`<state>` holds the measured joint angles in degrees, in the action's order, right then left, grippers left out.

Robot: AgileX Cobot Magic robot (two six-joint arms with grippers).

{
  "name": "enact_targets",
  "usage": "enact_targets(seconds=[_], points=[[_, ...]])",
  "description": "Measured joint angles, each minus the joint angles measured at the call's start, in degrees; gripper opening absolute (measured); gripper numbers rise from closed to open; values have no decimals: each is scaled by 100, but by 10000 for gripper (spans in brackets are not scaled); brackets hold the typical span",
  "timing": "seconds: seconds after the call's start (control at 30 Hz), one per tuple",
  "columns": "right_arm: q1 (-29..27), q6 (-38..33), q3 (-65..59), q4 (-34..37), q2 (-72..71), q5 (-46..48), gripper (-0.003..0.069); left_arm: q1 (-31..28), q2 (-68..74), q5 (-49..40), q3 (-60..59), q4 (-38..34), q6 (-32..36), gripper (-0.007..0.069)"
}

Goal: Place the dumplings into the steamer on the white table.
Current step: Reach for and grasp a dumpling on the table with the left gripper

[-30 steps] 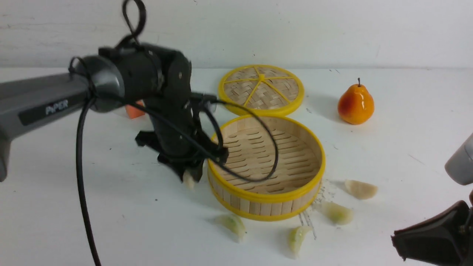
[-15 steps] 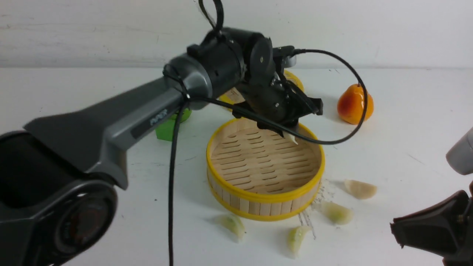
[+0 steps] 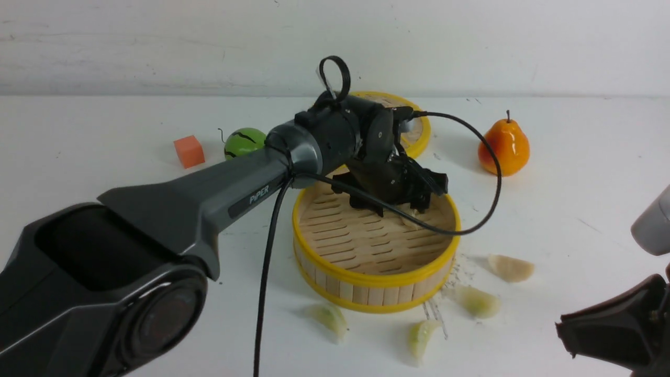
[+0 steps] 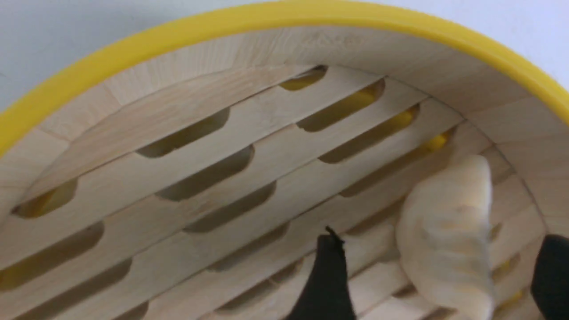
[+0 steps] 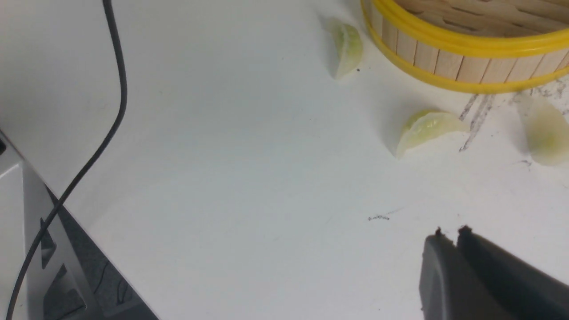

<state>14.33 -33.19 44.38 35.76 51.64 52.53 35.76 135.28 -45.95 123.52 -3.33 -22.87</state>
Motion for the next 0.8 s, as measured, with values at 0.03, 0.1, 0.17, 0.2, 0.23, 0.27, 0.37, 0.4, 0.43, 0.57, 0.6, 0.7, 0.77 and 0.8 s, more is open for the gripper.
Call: enact_targets(seconds=[0.03, 0.1, 0.17, 0.2, 0.23, 0.27, 0.37, 0.4, 0.43, 0.57, 0.6, 0.7, 0.77, 0.8], points=[[0, 0, 0, 0, 0, -6, 41, 0, -107, -147, 64, 0, 33, 598], [0, 0, 0, 0, 0, -14, 41, 0, -327, -384, 201, 11, 154, 618], [0, 0, 0, 0, 0, -34, 41, 0, -680, -805, 422, 58, 375, 618], [0, 0, 0, 0, 0, -41, 41, 0, -821, -1035, 527, 84, 491, 612], [0, 0, 0, 0, 0, -44, 41, 0, -925, -1185, 583, 103, 541, 605], [0, 0, 0, 0, 0, -55, 41, 0, -1157, -1552, 688, 165, 737, 587], [0, 0, 0, 0, 0, -59, 41, 0, -1532, -2238, 757, 259, 1052, 554], [0, 0, 0, 0, 0, -66, 41, 0, -1612, -2359, 757, 288, 1152, 545], [0, 0, 0, 0, 0, -66, 41, 0, -1675, -2445, 738, 333, 1227, 540], [0, -6, 0, 13, 0, -79, 42, 0, -2264, -2528, 148, 333, 1429, 526], [0, -6, 0, 18, 0, -79, 43, 0, -2503, -2528, -173, 333, 1472, 525], [0, -6, 0, 71, 0, -18, 46, 0, -3193, -2528, -1107, 333, 1488, 524], [0, -6, 0, 130, 0, 6, 49, 0, -3795, -2528, -1935, 333, 1446, 524], [0, -6, 0, 144, 0, 6, 51, 0, -4053, -2528, -2326, 333, 1384, 524]])
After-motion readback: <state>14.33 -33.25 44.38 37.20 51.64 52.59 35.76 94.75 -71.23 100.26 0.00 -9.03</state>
